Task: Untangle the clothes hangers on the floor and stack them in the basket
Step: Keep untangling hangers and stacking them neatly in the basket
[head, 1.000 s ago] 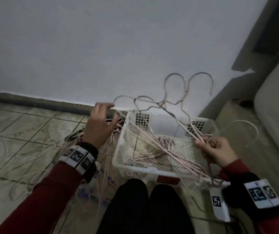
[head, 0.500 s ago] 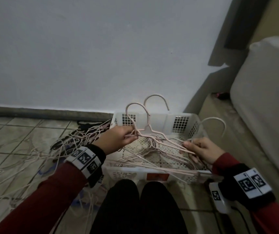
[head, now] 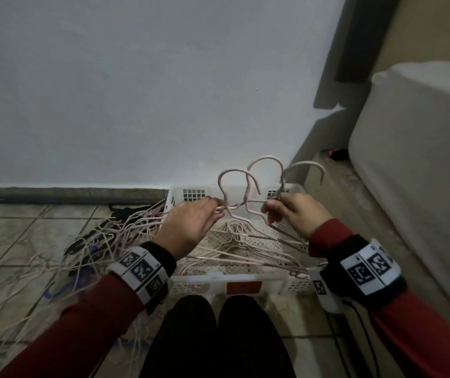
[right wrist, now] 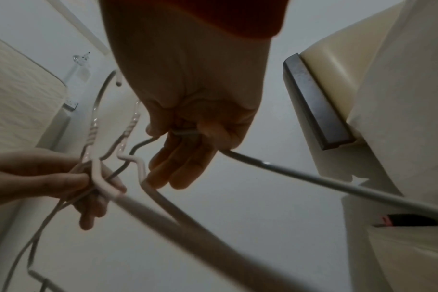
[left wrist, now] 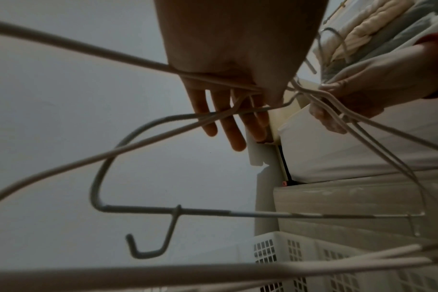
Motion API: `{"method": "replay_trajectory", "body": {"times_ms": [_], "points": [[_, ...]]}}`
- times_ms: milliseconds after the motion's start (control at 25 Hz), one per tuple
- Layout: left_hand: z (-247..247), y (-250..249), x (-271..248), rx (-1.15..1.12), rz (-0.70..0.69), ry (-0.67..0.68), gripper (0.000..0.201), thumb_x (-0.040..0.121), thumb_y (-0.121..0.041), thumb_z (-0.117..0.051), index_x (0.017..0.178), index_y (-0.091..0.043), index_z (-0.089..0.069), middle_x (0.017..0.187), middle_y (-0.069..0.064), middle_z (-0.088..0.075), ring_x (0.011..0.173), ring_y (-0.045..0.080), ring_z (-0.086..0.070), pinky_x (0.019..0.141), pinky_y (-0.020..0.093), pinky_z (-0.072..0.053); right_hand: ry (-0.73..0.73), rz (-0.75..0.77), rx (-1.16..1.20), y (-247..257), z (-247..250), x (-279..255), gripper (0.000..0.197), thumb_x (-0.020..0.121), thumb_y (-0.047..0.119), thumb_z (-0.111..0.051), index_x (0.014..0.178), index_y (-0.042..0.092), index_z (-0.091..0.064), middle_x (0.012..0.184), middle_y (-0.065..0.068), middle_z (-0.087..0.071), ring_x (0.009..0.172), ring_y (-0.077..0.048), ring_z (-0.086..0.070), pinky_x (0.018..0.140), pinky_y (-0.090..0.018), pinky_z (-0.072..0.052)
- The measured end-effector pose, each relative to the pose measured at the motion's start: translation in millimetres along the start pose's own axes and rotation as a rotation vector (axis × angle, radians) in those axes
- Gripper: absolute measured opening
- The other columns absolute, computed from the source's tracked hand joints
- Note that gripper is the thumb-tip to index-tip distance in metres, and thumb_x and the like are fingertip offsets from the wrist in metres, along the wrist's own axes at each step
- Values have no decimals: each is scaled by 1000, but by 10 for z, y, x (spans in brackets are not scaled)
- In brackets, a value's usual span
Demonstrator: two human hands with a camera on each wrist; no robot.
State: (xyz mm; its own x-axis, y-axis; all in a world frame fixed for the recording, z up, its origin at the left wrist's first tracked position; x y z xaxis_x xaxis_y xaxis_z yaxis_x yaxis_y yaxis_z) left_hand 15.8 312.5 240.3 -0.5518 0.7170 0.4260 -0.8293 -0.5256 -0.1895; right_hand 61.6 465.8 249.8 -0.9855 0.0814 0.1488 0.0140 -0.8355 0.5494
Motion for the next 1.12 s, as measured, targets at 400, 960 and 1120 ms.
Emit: {"method": "replay_trajectory", "body": {"times_ms": [400,960,1120], "points": [[158,179,72,16,237,14,33,92,-46,-38,102,-19,-54,99,0,-68,94,23,-64,64,27,-34,172,33,-232,43,-162,29,35,83,44,-57,104,16,-62,94,-1,-61,88,-16,-55,83,-33,-42],[-104,801,-256,-444,321,161,24,78,-39,-68,61,-30,-54,57,-25,-58,55,-1,-51,52,13,-34,37,-69,190,-639,92,-41,15,76,15,-69,63,14,-62,37,15,-52,37,1,-45,41,-8,-31],[-119,674,-154,-398,276,88,32,79,-34,-68,55,-34,-48,54,-30,-56,52,-2,-50,48,11,-32,-26,22,132,-481,-41,22,15,81,8,-65,67,8,-59,43,13,-47,47,7,-49,48,-8,-34]]}}
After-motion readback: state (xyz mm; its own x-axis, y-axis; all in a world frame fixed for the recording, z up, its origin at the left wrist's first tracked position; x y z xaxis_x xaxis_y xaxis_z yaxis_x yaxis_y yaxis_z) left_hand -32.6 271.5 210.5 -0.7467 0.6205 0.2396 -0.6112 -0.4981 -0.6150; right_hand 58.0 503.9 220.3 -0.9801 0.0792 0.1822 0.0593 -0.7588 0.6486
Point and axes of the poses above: each hand's wrist, its own x-axis towards the middle knuckle, its own z-axis out of the back of the hand, y = z × x, the point moved 10 cm from there along x, towards the middle knuckle
